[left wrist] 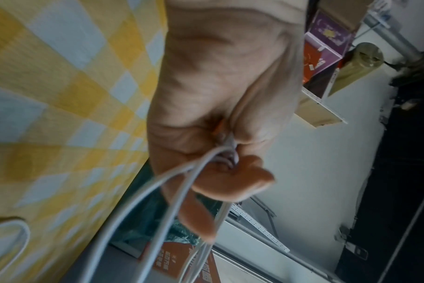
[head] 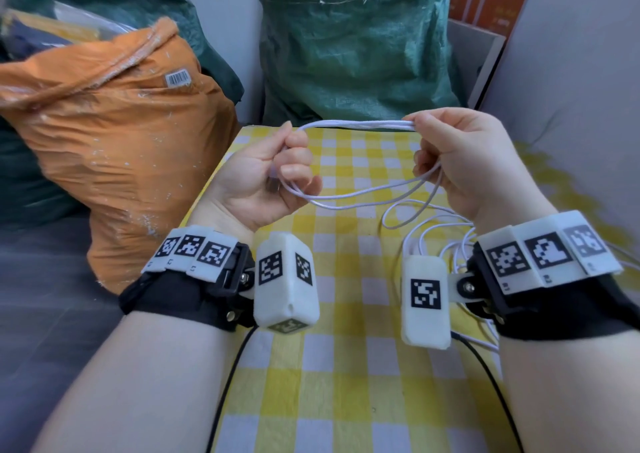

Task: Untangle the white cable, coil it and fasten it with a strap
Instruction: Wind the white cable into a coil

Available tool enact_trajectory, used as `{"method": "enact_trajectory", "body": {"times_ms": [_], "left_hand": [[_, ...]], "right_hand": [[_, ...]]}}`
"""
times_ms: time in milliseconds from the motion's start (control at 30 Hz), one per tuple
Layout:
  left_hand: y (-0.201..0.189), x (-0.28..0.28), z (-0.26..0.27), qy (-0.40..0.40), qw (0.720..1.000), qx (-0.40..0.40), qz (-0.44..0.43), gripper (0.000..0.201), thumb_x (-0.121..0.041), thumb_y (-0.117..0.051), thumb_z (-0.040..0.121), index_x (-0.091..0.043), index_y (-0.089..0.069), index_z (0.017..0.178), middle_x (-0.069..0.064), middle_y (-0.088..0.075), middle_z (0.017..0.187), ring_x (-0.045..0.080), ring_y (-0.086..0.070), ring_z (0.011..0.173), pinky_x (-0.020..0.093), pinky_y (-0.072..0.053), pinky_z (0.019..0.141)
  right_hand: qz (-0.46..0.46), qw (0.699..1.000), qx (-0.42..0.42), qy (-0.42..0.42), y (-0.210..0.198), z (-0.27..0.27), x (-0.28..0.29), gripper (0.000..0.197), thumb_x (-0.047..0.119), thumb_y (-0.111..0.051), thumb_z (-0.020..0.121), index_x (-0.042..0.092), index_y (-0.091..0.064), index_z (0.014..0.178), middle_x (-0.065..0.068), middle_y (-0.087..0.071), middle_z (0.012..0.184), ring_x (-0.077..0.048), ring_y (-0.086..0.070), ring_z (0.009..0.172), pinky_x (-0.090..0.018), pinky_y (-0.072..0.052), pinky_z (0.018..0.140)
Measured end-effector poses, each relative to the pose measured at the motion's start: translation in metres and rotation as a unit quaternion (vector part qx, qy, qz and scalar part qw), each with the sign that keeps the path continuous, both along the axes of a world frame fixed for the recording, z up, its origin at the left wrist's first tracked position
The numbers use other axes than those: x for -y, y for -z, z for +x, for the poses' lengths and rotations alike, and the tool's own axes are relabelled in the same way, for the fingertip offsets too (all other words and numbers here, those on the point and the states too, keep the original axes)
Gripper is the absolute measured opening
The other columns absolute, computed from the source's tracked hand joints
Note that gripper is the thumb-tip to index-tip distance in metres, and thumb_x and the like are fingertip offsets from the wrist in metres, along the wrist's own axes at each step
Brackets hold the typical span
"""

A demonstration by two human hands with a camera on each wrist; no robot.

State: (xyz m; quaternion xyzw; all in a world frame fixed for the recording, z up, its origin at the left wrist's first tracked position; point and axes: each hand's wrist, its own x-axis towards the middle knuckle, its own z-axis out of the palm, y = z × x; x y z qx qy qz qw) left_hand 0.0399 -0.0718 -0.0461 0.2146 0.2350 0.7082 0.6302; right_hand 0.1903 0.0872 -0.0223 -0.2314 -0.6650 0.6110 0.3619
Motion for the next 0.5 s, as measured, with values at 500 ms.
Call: {"method": "enact_trajectory", "body": {"times_ms": [500], "left_hand": [[-0.0034, 0.0023, -0.0029, -0.001, 0.996, 0.041, 0.076, 0.035, -0.031, -0.036, 0.101, -0.003, -0.049, 0.082, 0.001, -0.036, 0.055, 0.016, -0.033, 0.045, 0.028, -0.028, 0.051]], "right_hand": [[0.011, 1.0, 0.014, -0.016, 0.0006, -0.0005, 0.0046, 0.021, 0.013, -0.05, 0.096, 0.016, -0.061, 0.079, 0.006, -0.04, 0.052, -0.006, -0.041, 0.041, -0.02, -0.046, 0.045]]}}
